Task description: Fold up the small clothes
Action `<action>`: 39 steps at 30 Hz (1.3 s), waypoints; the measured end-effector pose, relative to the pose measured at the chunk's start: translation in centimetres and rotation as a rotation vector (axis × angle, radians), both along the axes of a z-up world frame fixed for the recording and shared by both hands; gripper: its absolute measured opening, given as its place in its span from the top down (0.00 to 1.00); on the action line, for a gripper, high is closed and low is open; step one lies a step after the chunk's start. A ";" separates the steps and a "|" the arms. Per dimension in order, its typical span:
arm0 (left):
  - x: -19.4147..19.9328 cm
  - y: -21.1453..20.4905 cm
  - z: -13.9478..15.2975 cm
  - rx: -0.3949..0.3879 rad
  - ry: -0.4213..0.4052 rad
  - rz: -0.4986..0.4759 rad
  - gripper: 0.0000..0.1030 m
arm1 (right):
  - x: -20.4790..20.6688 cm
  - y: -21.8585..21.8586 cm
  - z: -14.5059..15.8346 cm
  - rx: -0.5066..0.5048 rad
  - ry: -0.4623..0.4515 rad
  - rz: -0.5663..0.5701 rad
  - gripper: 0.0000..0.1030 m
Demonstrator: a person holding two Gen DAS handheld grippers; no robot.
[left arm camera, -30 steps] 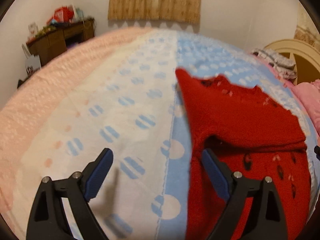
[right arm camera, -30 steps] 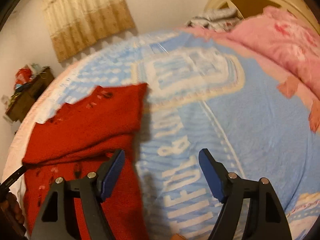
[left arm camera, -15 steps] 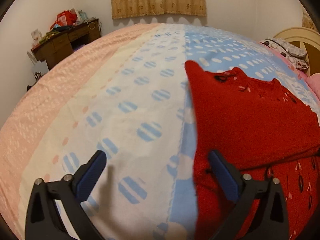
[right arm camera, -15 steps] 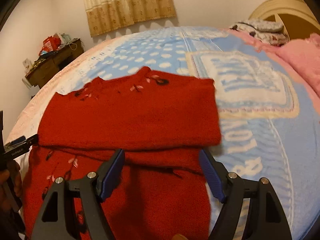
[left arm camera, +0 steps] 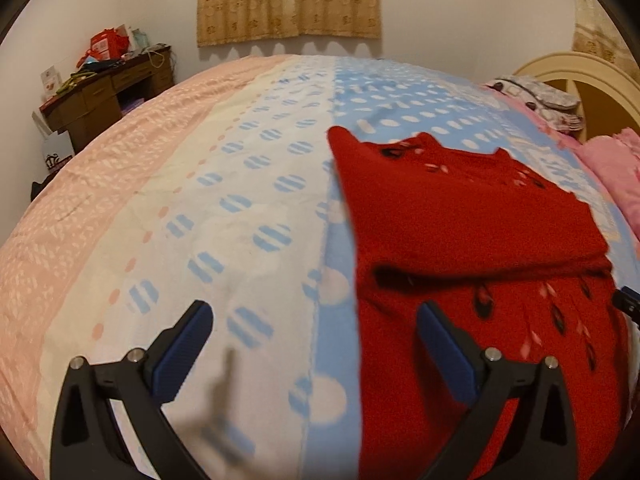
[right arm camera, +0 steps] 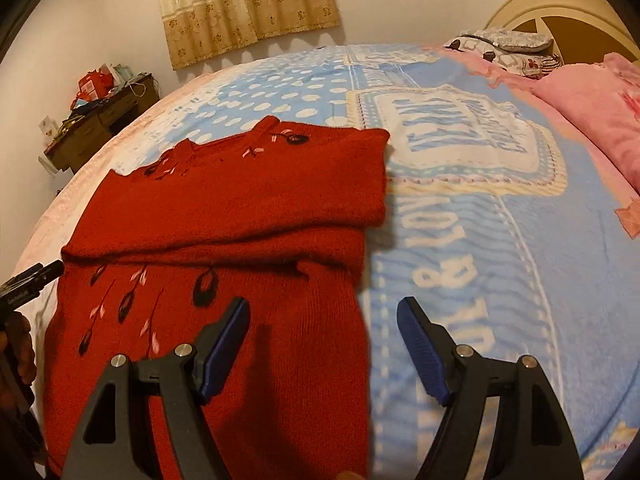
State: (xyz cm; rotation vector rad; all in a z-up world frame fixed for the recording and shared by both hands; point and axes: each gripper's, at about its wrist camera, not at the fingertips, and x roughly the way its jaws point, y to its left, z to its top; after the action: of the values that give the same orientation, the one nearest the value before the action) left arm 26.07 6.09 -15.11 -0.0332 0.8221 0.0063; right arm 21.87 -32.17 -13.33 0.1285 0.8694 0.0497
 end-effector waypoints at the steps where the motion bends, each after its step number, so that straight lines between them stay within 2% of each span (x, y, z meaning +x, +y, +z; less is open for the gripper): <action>1: -0.7 0.0 0.1 -0.008 0.002 -0.008 0.00 | -0.5 0.0 0.0 0.004 0.003 0.001 0.26; 4: -2.3 -0.2 0.0 -0.023 0.007 -0.030 0.00 | -1.8 0.0 0.1 0.005 0.010 0.000 0.26; 10: -5.5 -1.3 -0.5 0.011 0.022 -0.070 0.00 | -4.7 0.6 -0.3 0.005 0.034 0.017 0.26; 19: -9.1 -2.0 -1.5 0.020 0.045 -0.107 0.00 | -8.9 1.7 0.2 0.000 0.025 0.037 0.26; 39: -13.6 -2.2 -1.6 -0.015 0.061 -0.156 0.00 | -15.4 3.3 0.0 -0.011 0.042 0.033 0.26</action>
State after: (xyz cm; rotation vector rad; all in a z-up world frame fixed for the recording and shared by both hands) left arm 12.52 3.94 -16.67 0.0167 0.8838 -0.1466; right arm 6.45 -28.91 -13.33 0.1052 0.9135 0.0728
